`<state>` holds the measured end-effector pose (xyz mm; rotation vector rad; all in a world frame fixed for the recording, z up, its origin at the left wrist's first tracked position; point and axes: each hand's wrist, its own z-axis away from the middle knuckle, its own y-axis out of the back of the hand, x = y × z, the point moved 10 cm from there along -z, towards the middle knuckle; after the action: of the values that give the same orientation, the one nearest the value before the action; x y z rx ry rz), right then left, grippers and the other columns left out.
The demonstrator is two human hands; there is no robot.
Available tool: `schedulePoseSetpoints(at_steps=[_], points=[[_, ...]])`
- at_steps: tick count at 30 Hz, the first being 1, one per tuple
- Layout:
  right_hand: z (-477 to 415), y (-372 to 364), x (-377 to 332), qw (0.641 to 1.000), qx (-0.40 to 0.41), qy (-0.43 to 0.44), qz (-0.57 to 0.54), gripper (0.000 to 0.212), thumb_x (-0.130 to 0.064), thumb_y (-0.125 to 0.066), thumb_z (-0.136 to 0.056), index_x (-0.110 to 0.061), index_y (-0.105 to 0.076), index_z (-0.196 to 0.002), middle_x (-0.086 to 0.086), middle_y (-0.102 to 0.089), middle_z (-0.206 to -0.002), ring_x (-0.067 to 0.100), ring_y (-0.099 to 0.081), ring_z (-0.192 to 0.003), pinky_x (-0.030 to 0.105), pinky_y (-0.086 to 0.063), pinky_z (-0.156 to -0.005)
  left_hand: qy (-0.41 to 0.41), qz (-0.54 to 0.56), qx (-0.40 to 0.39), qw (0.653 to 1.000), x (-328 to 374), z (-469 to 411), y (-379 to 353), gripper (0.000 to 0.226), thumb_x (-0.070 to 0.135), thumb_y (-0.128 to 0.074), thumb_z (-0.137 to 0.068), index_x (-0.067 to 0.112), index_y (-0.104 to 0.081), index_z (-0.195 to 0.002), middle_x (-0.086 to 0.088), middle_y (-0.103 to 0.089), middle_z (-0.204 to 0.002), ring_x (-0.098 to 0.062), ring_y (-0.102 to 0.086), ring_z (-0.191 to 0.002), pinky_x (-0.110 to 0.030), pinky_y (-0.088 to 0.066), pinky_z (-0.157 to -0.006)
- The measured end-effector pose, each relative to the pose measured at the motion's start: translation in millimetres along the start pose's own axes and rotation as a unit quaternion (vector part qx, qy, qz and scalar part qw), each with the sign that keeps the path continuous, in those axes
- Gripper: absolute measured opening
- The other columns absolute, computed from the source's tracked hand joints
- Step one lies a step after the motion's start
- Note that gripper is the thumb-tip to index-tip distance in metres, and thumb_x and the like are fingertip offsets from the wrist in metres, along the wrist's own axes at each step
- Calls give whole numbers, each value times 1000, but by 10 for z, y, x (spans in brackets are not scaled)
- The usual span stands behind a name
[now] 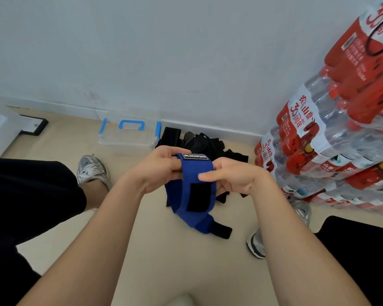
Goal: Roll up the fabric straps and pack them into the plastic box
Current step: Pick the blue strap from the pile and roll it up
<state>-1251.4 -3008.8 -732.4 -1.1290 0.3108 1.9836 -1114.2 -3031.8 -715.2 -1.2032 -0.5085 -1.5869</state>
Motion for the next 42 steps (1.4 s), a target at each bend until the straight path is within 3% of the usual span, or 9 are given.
schedulePoseSetpoints(at_steps=[5, 10, 14, 17, 22, 26, 32, 37, 42], points=[[67, 160, -110, 977, 34, 49, -203, 34, -36, -72, -102, -7, -82, -117, 11, -78, -91, 24, -75, -77, 39, -64, -76, -25, -261, 118, 958, 57, 37, 248, 48, -2, -83, -89, 30, -77, -124, 11, -83, -94, -4, -79, -87, -23, -64, -71], [254, 105, -445, 938, -66, 185, -286, 39, -24, -62, -105, -2, -72, -135, 20, -76, -122, 34, -76, -103, 46, -62, -89, -33, -250, 84, 964, -40, 24, 211, 59, -8, -80, -88, 34, -72, -128, 16, -82, -108, 3, -75, -104, -20, -58, -83], [350, 275, -523, 969, 60, 148, -191, 17, -20, -67, -101, -8, -76, -93, 4, -65, -64, 14, -59, -46, 23, -49, -42, -31, -250, 125, 960, -63, 19, 283, 24, 11, -70, -104, 25, -75, -123, 4, -84, -92, -3, -78, -83, -19, -57, -71], [358, 463, -639, 963, 155, 126, -182, 46, -36, -66, -104, -22, -60, -60, -6, -38, -46, 7, -32, -32, 20, -27, -31, -42, -263, 175, 948, -112, 34, 388, 9, 27, -79, -99, 20, -84, -104, -6, -82, -85, -14, -76, -75, -31, -58, -69], [482, 375, -1089, 934, 100, 269, -212, 20, -28, -71, -100, -14, -83, -108, 2, -80, -94, 18, -77, -84, 29, -61, -70, -16, -105, 135, 985, -304, -39, 217, 29, 44, -65, -107, 19, -74, -118, 1, -84, -106, -19, -80, -99, -25, -63, -75], [584, 528, -1227, 924, 153, 311, -162, 40, -14, -75, -93, -4, -74, -131, 11, -79, -114, 26, -77, -103, 35, -61, -87, 12, -118, 167, 979, -559, -14, 314, 38, 55, -52, -110, 22, -68, -120, 6, -82, -105, -15, -79, -97, -25, -62, -77], [735, 837, -1151, 852, 297, 351, -251, 62, 0, -72, -96, -21, -58, -153, 14, -78, -120, 28, -76, -107, 41, -63, -86, 54, -84, 109, 989, -955, 5, 293, 25, 31, -74, -104, 13, -71, -121, -1, -84, -107, -20, -81, -98, -35, -64, -81], [758, 833, -1121, 839, 361, 352, -208, 70, 0, -77, -93, -35, -58, -151, 21, -62, -150, 35, -66, -132, 56, -61, -101, 76, -202, 142, 966, -1015, -8, 357, 17, 30, -70, -106, 14, -69, -110, -3, -81, -100, -19, -78, -90, -32, -61, -74], [820, 788, -1205, 813, 433, 359, -150, 57, -2, -75, -92, -44, -67, -131, 7, -62, -150, 36, -65, -133, 65, -59, -102, 6, -367, 79, 927, -937, -15, 122, 15, 22, -67, -107, 15, -66, -120, -2, -75, -115, -21, -69, -106, -40, -55, -94]])
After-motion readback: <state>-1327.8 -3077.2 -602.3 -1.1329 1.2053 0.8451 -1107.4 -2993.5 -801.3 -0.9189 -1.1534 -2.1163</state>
